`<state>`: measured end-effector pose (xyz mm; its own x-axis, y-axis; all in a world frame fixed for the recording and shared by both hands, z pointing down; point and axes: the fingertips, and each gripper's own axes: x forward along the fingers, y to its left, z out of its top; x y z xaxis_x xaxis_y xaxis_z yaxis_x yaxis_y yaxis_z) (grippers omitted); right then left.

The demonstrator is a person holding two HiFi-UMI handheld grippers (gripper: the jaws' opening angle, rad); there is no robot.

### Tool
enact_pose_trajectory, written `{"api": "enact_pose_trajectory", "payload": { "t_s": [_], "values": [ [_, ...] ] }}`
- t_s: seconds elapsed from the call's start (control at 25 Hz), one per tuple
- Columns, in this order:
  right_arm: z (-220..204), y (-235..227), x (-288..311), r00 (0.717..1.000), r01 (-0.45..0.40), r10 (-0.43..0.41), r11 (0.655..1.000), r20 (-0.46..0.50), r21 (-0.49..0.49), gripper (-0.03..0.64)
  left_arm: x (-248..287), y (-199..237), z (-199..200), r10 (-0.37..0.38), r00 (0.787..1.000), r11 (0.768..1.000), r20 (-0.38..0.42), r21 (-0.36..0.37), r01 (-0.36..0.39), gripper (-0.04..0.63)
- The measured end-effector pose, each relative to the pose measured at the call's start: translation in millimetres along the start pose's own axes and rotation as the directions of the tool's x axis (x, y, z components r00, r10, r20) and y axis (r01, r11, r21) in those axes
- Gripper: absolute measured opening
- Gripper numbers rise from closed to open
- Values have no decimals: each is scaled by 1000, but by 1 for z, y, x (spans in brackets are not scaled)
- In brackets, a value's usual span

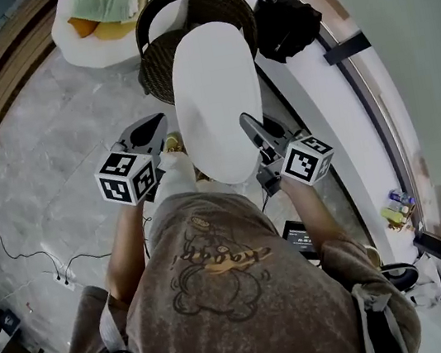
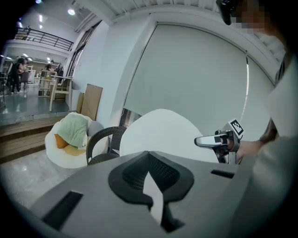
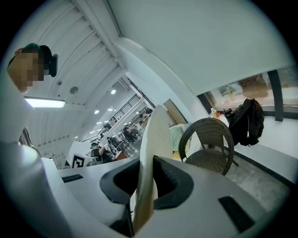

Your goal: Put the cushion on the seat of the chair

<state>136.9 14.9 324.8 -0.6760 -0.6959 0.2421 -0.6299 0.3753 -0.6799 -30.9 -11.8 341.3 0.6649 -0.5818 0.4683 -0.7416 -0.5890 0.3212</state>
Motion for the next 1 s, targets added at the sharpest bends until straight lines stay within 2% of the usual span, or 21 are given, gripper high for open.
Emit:
{"api": "enact_pose_trajectory", "payload": {
  "t_s": [0.36, 0.68, 1.0],
  "values": [
    [16, -23, 40, 999, -26, 26, 999, 29, 19, 72, 38, 36, 7, -5, 1000, 1000, -23, 10, 5, 5],
    [28, -50, 82, 1000, 8, -8, 999, 13, 51, 72, 75, 70, 11, -26, 997, 1000, -69, -12, 25, 5],
    [21, -83, 121, 999, 40, -40, 995, 3, 92, 71, 104, 107, 14, -29, 993, 999, -113, -21, 27, 5]
  ]
}}
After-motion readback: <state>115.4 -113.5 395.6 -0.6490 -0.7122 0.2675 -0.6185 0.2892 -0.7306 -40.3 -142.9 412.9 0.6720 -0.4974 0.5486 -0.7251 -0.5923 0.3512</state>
